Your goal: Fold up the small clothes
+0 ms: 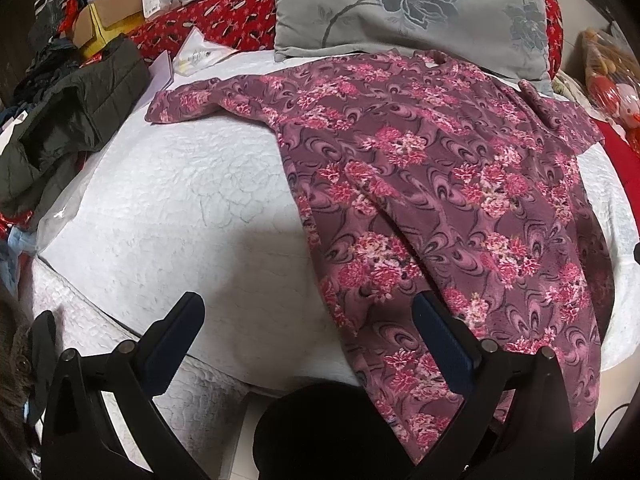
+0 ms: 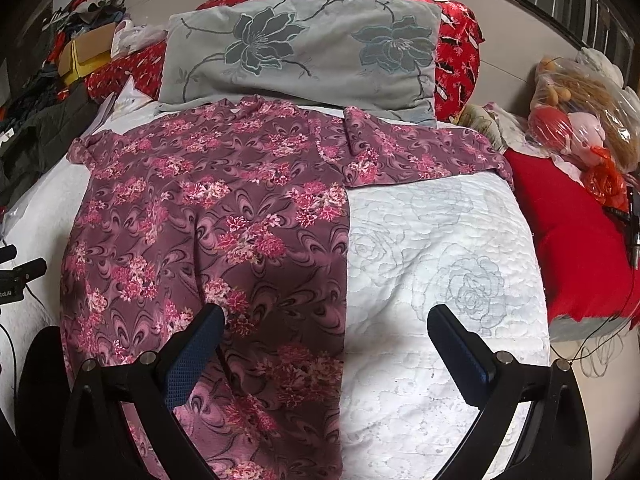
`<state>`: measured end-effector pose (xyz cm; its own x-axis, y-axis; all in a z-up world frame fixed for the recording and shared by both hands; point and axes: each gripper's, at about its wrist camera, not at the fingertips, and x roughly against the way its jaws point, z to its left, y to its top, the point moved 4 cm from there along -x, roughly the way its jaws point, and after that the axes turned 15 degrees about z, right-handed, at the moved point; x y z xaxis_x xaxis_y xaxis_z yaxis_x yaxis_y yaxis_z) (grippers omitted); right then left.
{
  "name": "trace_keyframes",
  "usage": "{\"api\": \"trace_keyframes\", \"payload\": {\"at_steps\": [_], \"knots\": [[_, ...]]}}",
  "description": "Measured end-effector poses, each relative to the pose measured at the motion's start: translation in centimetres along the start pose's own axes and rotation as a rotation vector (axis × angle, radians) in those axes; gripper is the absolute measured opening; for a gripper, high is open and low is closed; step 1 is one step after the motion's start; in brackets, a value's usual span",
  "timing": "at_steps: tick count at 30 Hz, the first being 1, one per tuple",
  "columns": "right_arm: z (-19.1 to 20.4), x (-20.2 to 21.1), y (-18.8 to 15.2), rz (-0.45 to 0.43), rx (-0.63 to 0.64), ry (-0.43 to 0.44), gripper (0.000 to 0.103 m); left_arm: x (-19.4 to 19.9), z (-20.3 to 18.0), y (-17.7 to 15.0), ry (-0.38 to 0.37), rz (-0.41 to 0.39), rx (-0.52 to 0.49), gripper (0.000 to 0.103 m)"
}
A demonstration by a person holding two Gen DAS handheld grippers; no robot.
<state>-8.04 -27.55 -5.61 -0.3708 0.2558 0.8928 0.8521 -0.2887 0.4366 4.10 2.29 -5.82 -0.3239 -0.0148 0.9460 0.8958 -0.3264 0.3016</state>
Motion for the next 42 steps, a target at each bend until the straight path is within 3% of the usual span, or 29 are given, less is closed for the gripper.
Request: {"api": "trace_keyframes", "payload": {"at_steps": [9,16,18,19,20,21,22,23,24,25,28,31,34,37,39,42], "knots": [[-3.0,-2.3,-1.1,0.078,-0.108,0.055,0.095,-3.8,1.7,-0.5,-0.066,0.173,0.056,0.103],[-3.1,-6.7,-3.8,0.217,-0.110,0.097,0.073,-6.7,-1.3,-2.0,-0.136,0.325,-0.015,0.103],[-2.1,-7.2,-4.3,0.207,-0.057,0.045,0.072,-7.5,-2.4,-2.4,-0.166,0.372,-0.028,0.103],[-1.6,-7.0,-4.5,0.186,-0.020,0.019,0.071,-7.7,-2.8,-2.6,-0.180,0.389,-0.034,0.095],[-1.1,-6.8,-4.6,0.167,0.009,-0.002,0.060,-7.9,-3.4,-2.8,-0.198,0.402,-0.040,0.084],[-0.5,-6.5,-4.7,0.144,0.044,-0.008,0.052,-8.2,-4.1,-3.2,-0.229,0.430,-0.059,0.050],[-0.1,-6.3,-4.8,0.129,0.071,-0.008,0.032,-8.2,-4.6,-3.4,-0.272,0.453,-0.066,0.027],[0.3,-6.2,-4.9,0.122,0.093,-0.025,0.020,-8.1,-4.8,-3.5,-0.291,0.455,-0.061,0.019],[0.3,-6.1,-4.9,0.116,0.105,-0.035,0.018,-7.7,-5.0,-3.5,-0.302,0.450,-0.063,0.002],[0.3,-5.9,-4.9,0.110,0.099,-0.018,0.004,-7.3,-4.9,-3.4,-0.297,0.440,-0.067,0.002],[-2.1,-3.7,-4.3,0.070,-0.018,0.152,0.003,-5.1,-3.4,-3.0,-0.346,0.420,-0.022,0.002],[-4.4,-0.8,-2.9,-0.002,-0.127,0.246,0.003,-1.4,-0.6,-2.7,-0.435,0.374,0.051,0.002],[-6.5,1.1,-2.1,-0.043,-0.204,0.308,0.003,2.1,2.1,-2.4,-0.470,0.301,0.093,0.002],[-7.2,-0.2,-1.8,-0.024,-0.240,0.311,0.003,1.7,3.2,-2.5,-0.441,0.285,0.102,0.002],[-7.4,-2.1,-2.2,0.021,-0.276,0.328,0.003,-0.2,3.3,-2.7,-0.387,0.324,0.117,0.002],[-7.9,-4.6,-3.0,0.071,-0.317,0.332,0.004,-2.6,3.5,-3.9,-0.378,0.408,0.134,0.002]]}}
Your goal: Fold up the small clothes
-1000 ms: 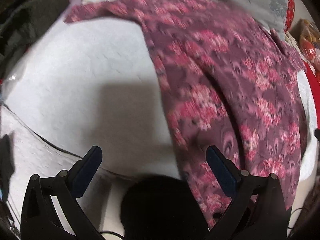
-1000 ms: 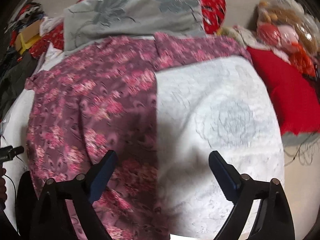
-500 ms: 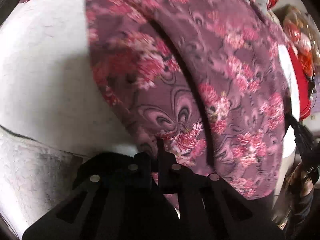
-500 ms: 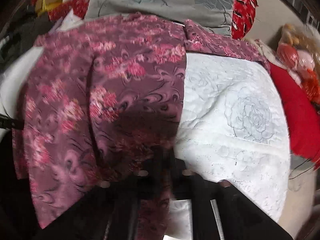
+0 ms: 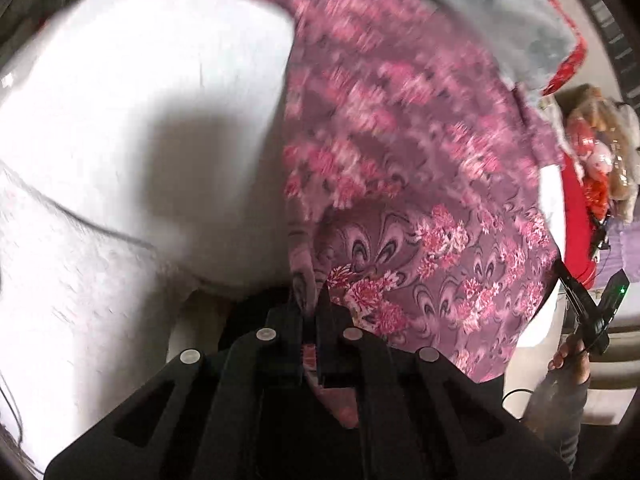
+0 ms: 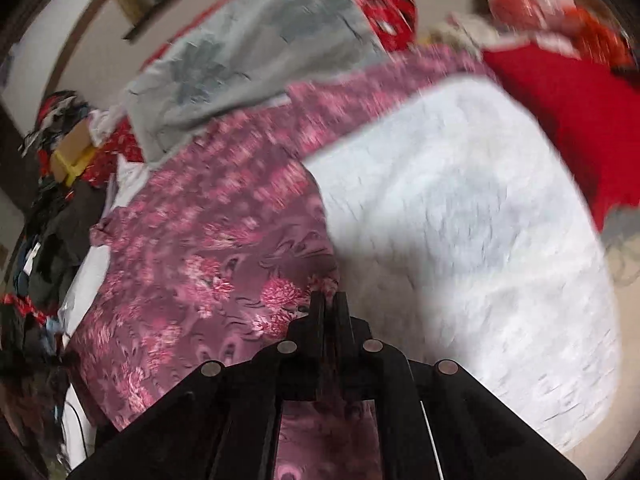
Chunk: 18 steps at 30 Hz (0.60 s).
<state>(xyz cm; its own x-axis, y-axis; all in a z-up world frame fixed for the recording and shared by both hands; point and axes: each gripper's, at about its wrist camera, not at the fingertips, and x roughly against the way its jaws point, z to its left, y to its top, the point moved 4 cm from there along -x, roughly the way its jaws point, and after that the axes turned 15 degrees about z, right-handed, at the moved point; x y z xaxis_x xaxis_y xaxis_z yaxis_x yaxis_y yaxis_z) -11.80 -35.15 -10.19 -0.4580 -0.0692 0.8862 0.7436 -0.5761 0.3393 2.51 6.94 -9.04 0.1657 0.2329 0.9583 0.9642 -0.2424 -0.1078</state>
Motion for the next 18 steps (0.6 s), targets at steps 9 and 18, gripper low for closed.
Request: {"api": "trace_keyframes", "payload": {"at_steps": [9,18], "knots": [[1.7,0.3,-1.2,-0.043,0.144,-0.149,0.005,-1.5,-0.5,-0.2,0.059,0.031,-0.003,0.010],[1.5,1.5,-0.6,-0.101,0.170,-0.267,0.009,-1.0,-0.9,-0.6,0.009,0.029,-0.011,0.056]]}}
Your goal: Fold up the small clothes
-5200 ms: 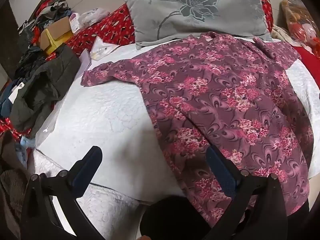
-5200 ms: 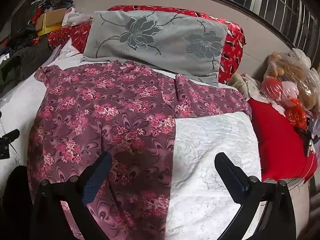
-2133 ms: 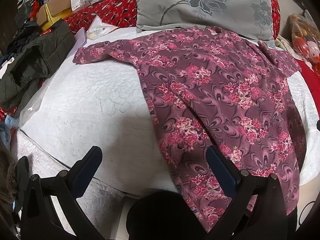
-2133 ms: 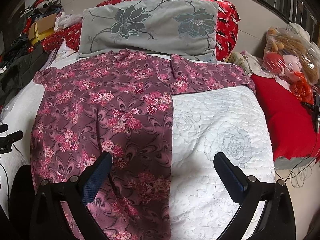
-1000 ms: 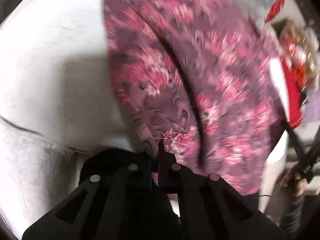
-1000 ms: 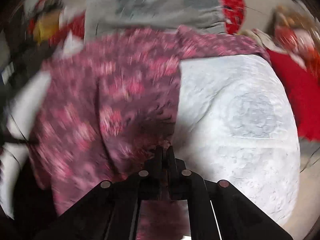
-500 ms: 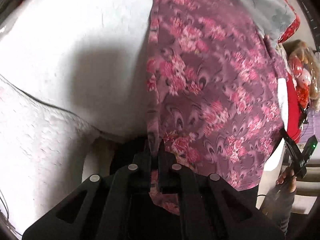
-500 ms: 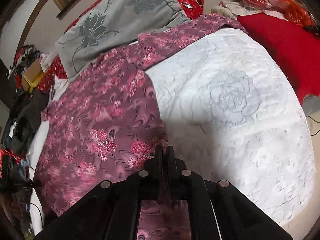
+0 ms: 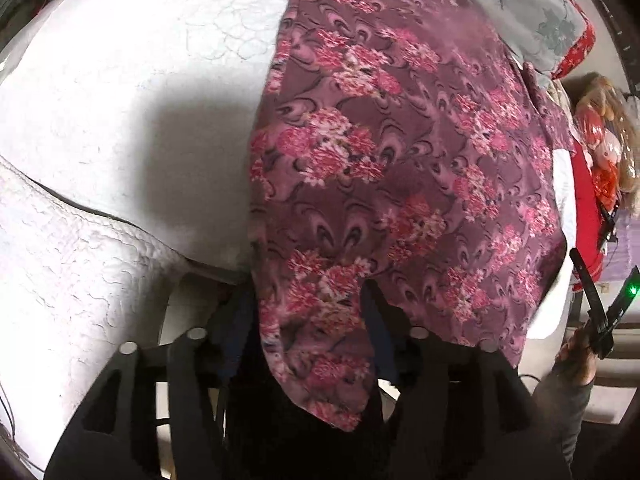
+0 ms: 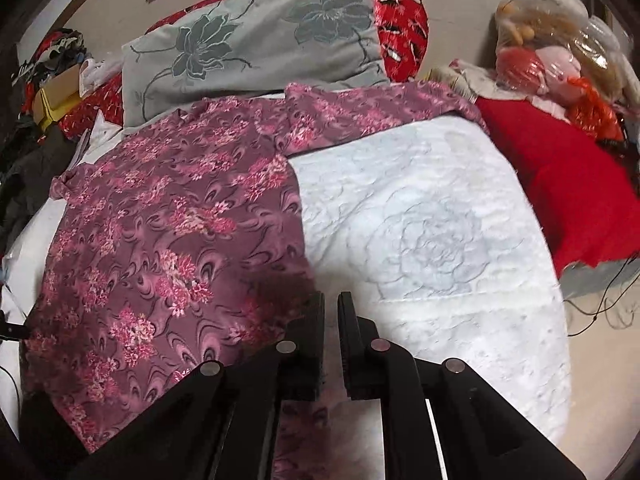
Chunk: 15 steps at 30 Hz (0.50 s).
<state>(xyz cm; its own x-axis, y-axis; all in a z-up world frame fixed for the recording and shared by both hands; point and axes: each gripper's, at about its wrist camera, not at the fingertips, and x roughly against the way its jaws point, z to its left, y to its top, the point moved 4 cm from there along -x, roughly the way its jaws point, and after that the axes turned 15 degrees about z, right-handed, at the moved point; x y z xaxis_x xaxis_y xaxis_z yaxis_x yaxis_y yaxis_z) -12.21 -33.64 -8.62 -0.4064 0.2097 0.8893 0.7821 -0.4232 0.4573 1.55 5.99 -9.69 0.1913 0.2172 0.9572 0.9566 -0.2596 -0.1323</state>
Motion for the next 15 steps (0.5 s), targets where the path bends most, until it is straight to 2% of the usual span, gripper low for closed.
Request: {"api": "trace_keyframes", "payload": {"at_steps": [9,15], "knots": [[-0.71,0.46,0.30,-0.016,-0.007,-0.026,0.015,-0.65,-0.37,-0.57,0.025,0.040,-0.019,0.056],[-0.74,0.78,0.36,-0.024,-0.007,-0.036,0.030,-0.82,-0.71,-0.90,0.028,0.045,-0.028,0.059]]}}
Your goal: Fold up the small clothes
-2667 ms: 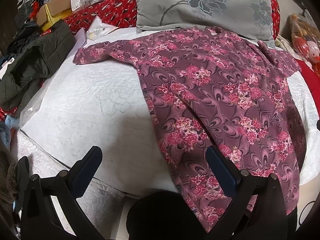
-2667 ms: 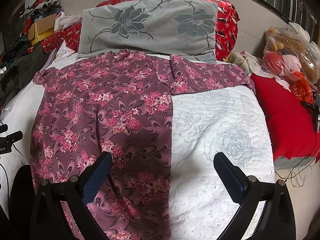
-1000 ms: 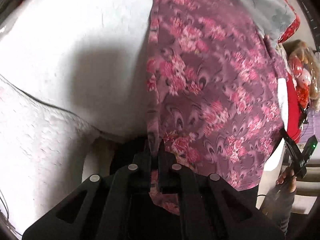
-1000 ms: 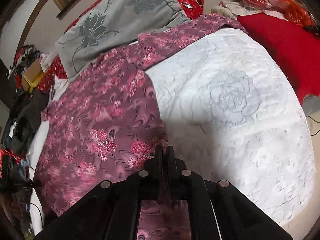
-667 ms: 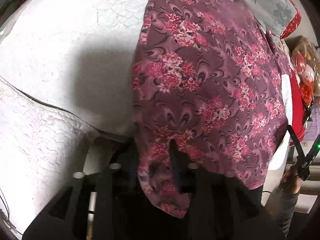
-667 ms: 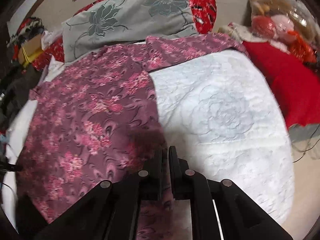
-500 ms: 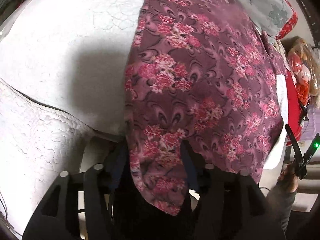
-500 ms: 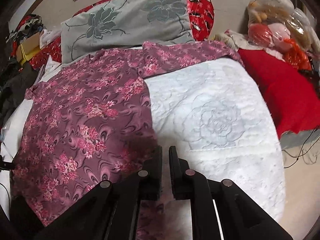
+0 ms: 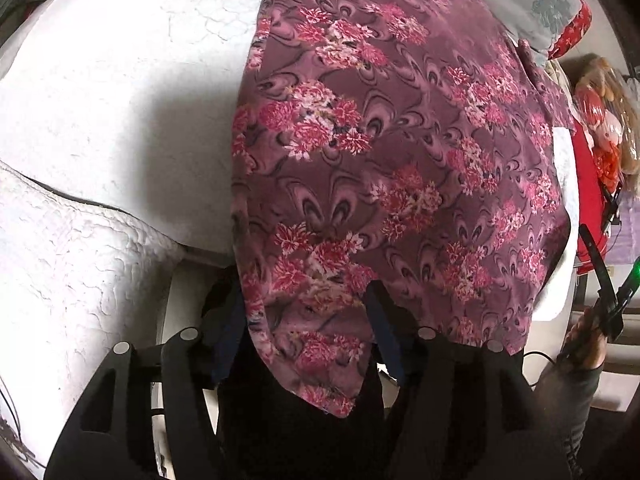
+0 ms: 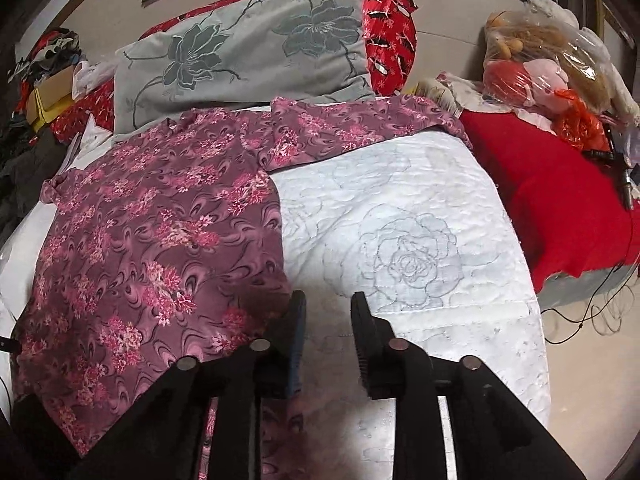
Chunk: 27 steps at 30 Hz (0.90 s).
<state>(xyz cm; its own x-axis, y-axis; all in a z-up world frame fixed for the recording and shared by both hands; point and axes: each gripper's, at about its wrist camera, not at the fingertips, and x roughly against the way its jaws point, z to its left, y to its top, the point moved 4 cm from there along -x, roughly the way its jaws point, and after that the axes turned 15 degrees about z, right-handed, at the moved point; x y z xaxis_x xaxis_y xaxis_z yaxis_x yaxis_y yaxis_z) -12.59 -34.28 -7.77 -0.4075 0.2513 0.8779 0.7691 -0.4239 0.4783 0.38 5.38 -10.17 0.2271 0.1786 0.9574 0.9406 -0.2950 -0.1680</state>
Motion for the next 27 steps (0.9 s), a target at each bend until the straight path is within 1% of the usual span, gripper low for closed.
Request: {"api": "trace_keyframes", "payload": {"at_steps": [2,3,5,6,9,11,12,13,14,15,16,17,18,19,20,21,22,23,24,25,27], "knots": [[0.0,0.2,-0.3,0.011,0.005,0.050,0.043,0.1,0.3,-0.3,-0.004,0.007,0.002,0.059],[-0.2,0.3,-0.7,0.019,0.007,0.086,0.046,0.3,0.5,-0.6,-0.011,0.005,0.002,0.059],[-0.4,0.1,-1.8,0.050,0.018,0.129,0.058,0.5,1.0,-1.1,-0.023,-0.005,0.004,0.064],[-0.4,-0.3,-2.6,0.074,0.027,0.141,0.059,0.5,1.3,-1.3,-0.032,-0.010,0.009,0.066],[0.3,-2.2,-4.9,0.159,0.066,0.149,0.059,-0.6,1.3,-1.6,-0.060,0.014,0.012,0.067],[1.1,-3.5,-6.0,0.209,0.085,0.165,0.059,-1.4,0.8,-1.5,-0.055,0.025,0.009,0.067],[1.5,-3.9,-6.5,0.210,0.098,0.151,0.059,-1.7,0.4,-1.4,-0.048,0.019,0.005,0.066],[1.8,-3.9,-6.7,0.193,0.111,0.119,0.055,-1.9,0.2,-1.3,-0.025,0.015,0.002,0.057],[2.1,-3.8,-6.6,0.176,0.124,0.094,0.037,-1.9,0.0,-1.2,0.006,0.008,0.003,0.049],[2.2,-3.5,-6.4,0.167,0.132,0.101,0.019,-1.7,-0.2,-1.2,0.042,-0.011,-0.007,0.036],[2.2,-3.3,-6.2,0.173,0.130,0.136,0.003,-1.3,-0.3,-1.2,0.029,-0.024,-0.017,0.013],[2.1,-2.8,-6.0,0.167,0.123,0.156,0.003,-0.8,-0.4,-1.4,-0.015,-0.022,-0.022,0.005],[2.0,-1.8,-5.7,0.152,0.119,0.194,0.003,0.0,-0.3,-1.6,-0.052,-0.021,-0.014,0.005],[1.8,-0.5,-5.4,0.137,0.099,0.260,0.003,0.8,-0.2,-1.8,-0.079,-0.027,-0.005,0.005],[1.6,1.1,-5.0,0.113,0.069,0.329,0.003,2.1,-0.1,-2.3,-0.126,-0.041,-0.001,0.005],[1.1,3.4,-4.5,0.068,0.038,0.401,0.003,3.1,-0.1,-2.7,-0.157,-0.053,-0.002,0.005],[0.9,5.0,-4.2,0.034,0.022,0.444,0.003,4.5,-0.2,-3.2,-0.184,-0.070,-0.008,0.005],[0.7,6.6,-3.9,0.003,0.008,0.476,0.003,5.5,-0.2,-3.6,-0.185,-0.081,-0.012,0.005],[0.4,7.8,-3.7,-0.019,-0.004,0.493,0.003,6.2,-0.2,-4.1,-0.170,-0.094,-0.017,0.005],[0.2,8.3,-3.7,-0.024,-0.013,0.495,0.003,6.6,-0.1,-4.3,-0.137,-0.100,-0.018,0.005],[-0.2,7.4,-4.1,0.002,-0.034,0.475,0.003,6.1,0.6,-4.1,-0.105,-0.079,-0.006,0.006]]}}
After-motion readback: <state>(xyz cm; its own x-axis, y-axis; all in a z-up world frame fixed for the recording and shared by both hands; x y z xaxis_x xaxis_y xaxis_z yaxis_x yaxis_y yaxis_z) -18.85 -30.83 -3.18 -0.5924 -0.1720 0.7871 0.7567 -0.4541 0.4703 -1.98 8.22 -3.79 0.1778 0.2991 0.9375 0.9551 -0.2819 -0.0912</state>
